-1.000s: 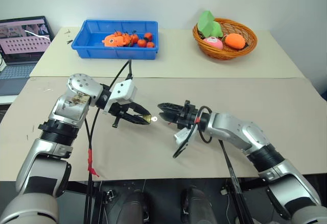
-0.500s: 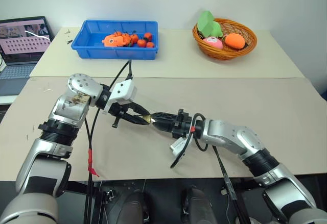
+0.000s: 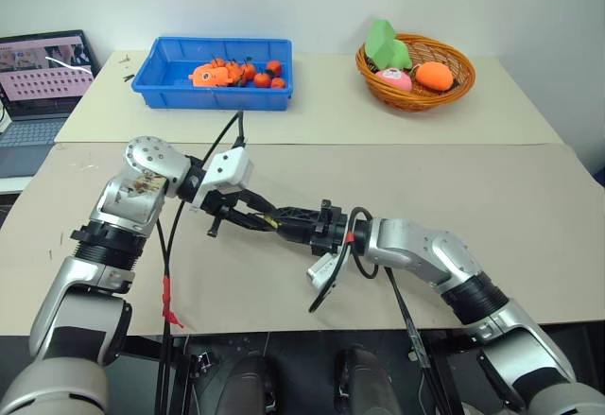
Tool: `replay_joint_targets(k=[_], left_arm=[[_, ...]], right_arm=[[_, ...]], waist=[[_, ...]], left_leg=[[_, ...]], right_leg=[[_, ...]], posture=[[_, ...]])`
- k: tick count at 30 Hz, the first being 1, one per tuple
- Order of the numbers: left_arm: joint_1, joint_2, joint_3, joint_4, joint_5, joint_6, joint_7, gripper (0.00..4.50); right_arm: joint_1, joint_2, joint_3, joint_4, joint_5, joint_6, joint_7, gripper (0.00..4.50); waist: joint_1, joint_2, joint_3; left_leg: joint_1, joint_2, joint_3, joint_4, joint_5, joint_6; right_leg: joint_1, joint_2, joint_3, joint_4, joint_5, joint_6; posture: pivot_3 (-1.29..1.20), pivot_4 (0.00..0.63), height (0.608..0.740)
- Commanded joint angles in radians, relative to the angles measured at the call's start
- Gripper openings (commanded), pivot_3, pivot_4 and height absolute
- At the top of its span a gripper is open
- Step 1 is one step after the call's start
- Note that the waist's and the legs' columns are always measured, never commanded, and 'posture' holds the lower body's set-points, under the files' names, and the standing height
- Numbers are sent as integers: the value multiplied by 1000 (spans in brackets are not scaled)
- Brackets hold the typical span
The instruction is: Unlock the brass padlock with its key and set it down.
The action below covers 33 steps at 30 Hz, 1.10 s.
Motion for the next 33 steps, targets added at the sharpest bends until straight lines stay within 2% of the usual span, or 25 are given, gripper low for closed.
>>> replay_joint_targets(k=[1, 2, 3, 6, 8, 10, 33], left_arm=[[-15, 0, 20, -14, -9, -1, 0, 806], [-15, 1, 20, -14, -9, -1, -1, 806], [-16, 1, 20, -15, -10, -1, -1, 806], [-16, 1, 20, -14, -9, -2, -1, 806], [-16, 2, 20, -14, -9, -2, -2, 806], [-16, 1, 20, -14, -10, -1, -2, 806], [-16, 0, 20, -13, -8, -7, 3, 806]], right_arm=[[-10, 6, -14, -21, 37, 7, 4, 2289], [-9, 6, -14, -20, 38, 7, 5, 2289], [-8, 6, -14, -21, 39, 7, 6, 2064], [-7, 6, -16, -21, 40, 6, 7, 1298], [-6, 6, -17, -21, 40, 6, 8, 560], [-5, 5, -17, -20, 39, 5, 7, 151], [-5, 11, -17, -23, 31, 14, 8, 146]], waist=[[0, 0, 0], [0, 0, 0], [0, 0, 0], [0, 0, 0], [0, 0, 0], [0, 0, 0], [0, 0, 0]], left_leg=[[0, 0, 0, 0, 0, 0], [0, 0, 0, 0, 0, 0], [0, 0, 0, 0, 0, 0], [0, 0, 0, 0, 0, 0], [0, 0, 0, 0, 0, 0], [0, 0, 0, 0, 0, 0], [0, 0, 0, 0, 0, 0]], right_leg=[[0, 0, 0, 0, 0, 0], [0, 0, 0, 0, 0, 0], [0, 0, 0, 0, 0, 0], [0, 0, 0, 0, 0, 0], [0, 0, 0, 0, 0, 0], [0, 0, 0, 0, 0, 0], [0, 0, 0, 0, 0, 0]], posture=[[0, 150, 664], [0, 150, 664], [0, 150, 664], [0, 150, 664], [0, 150, 664], [0, 150, 664], [0, 150, 664]])
